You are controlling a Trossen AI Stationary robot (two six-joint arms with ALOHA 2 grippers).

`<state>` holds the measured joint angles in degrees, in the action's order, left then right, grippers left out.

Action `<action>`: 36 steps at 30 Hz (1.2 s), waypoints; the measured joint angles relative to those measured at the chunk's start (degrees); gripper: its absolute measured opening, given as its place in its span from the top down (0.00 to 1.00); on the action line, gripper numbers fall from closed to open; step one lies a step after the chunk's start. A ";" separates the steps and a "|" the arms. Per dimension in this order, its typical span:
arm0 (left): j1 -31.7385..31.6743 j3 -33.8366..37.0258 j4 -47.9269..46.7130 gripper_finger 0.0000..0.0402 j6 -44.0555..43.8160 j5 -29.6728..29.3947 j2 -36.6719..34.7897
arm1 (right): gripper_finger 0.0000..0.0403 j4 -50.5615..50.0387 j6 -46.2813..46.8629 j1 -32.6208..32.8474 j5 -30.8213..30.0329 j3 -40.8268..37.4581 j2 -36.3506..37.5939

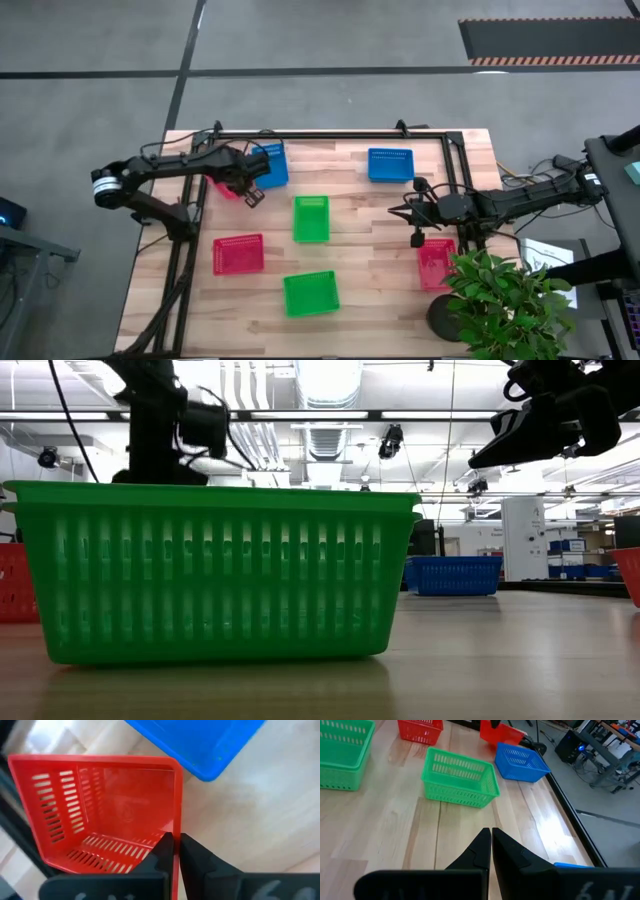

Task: Stack baskets by color
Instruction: Stack the top red bin on top of the bottom left red bin

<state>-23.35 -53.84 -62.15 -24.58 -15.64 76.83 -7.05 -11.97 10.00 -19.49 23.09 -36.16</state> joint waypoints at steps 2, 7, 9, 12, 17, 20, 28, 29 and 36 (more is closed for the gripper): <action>1.16 -2.06 -2.40 1.00 -2.79 -0.86 -0.26 | 0.98 -0.02 -0.04 -0.02 -0.02 0.00 0.00; 5.80 -8.19 -8.71 1.00 -7.94 -3.62 0.37 | 0.98 -0.07 -1.46 0.00 0.00 0.00 0.00; 7.67 -10.87 -10.85 1.00 -11.50 -3.71 0.81 | 0.98 -0.07 -2.17 0.00 0.00 0.00 0.00; 10.69 -14.58 -14.09 1.00 -16.12 -3.83 1.30 | 0.98 -0.11 -3.45 -0.02 0.00 0.00 0.00; 15.67 -20.29 -18.67 1.00 -20.97 -4.36 2.55 | 0.98 -0.51 -5.03 0.00 0.00 0.00 0.00; 18.52 -24.11 -24.13 1.00 -26.10 -4.35 3.85 | 0.98 -1.35 -5.43 0.00 -0.01 0.00 0.00; 26.21 -33.09 -27.83 1.00 -37.69 0.54 7.54 | 0.98 -1.83 -6.16 -0.02 0.00 -0.02 0.16; 26.96 -33.98 -27.84 1.00 -38.31 1.38 8.14 | 0.98 -1.96 -6.25 0.00 0.02 -0.02 0.17; 29.68 -42.57 -27.89 1.00 -40.35 12.54 13.24 | 0.98 -2.23 -7.10 0.00 0.19 -0.02 0.17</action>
<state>6.33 -96.42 -90.04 -64.93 -3.09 90.08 -9.28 -19.07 10.00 -19.30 23.07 -35.99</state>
